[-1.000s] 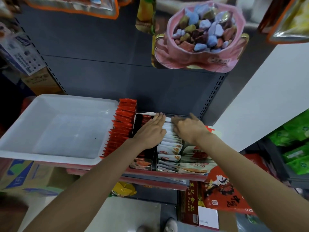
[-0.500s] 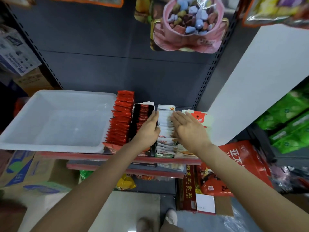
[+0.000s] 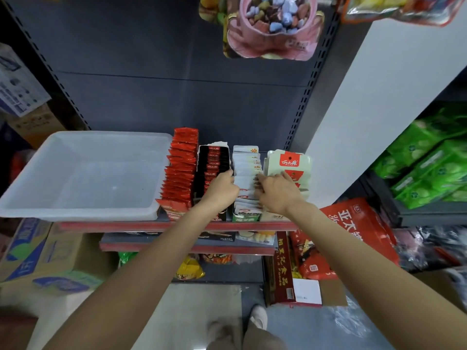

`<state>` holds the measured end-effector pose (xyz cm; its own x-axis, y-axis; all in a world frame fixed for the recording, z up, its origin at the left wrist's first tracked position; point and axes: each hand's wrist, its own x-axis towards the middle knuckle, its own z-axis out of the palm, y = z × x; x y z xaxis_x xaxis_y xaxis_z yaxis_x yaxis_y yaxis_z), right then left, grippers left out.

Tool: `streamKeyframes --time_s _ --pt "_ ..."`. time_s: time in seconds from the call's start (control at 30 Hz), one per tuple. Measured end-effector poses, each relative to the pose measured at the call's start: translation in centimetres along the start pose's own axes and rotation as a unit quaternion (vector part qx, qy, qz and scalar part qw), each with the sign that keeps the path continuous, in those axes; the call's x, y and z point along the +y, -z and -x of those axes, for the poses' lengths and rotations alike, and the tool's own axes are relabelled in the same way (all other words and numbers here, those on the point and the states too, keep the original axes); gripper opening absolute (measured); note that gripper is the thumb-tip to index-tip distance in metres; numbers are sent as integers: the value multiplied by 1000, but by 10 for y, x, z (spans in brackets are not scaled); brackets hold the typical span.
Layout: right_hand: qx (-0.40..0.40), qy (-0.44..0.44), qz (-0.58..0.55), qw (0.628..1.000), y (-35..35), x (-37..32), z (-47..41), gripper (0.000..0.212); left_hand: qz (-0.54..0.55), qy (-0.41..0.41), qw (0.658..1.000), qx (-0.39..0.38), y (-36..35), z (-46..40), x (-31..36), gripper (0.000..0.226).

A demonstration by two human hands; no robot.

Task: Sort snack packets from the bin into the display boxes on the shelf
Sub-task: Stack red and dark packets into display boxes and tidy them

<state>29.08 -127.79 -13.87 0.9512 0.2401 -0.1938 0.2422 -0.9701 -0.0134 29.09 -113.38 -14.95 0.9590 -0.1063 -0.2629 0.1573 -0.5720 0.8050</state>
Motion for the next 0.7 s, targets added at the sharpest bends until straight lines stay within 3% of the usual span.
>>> streamKeyframes --time_s 0.1,0.17,0.23,0.3,0.47,0.57,0.7 --pt "-8 31 -17 999 1 9 5 62 -25 -65 997 -30 8 9 -12 61" --pt "-14 53 9 998 0 12 10 76 -156 -123 977 -73 13 15 -21 75" --pt "1 72 53 996 -5 13 11 80 -303 -180 931 -98 14 14 -29 92" --pt "46 75 79 993 -12 14 9 71 -370 -201 903 -88 8 9 -33 94" --pt "166 45 79 982 -31 14 4 55 -362 -195 910 50 -11 1 -23 59" --pt "219 42 61 973 -42 15 -2 48 -368 -184 908 74 -16 -2 -19 58" --pt "227 50 46 971 -39 15 -9 34 -375 -175 908 68 -16 -2 -15 72"
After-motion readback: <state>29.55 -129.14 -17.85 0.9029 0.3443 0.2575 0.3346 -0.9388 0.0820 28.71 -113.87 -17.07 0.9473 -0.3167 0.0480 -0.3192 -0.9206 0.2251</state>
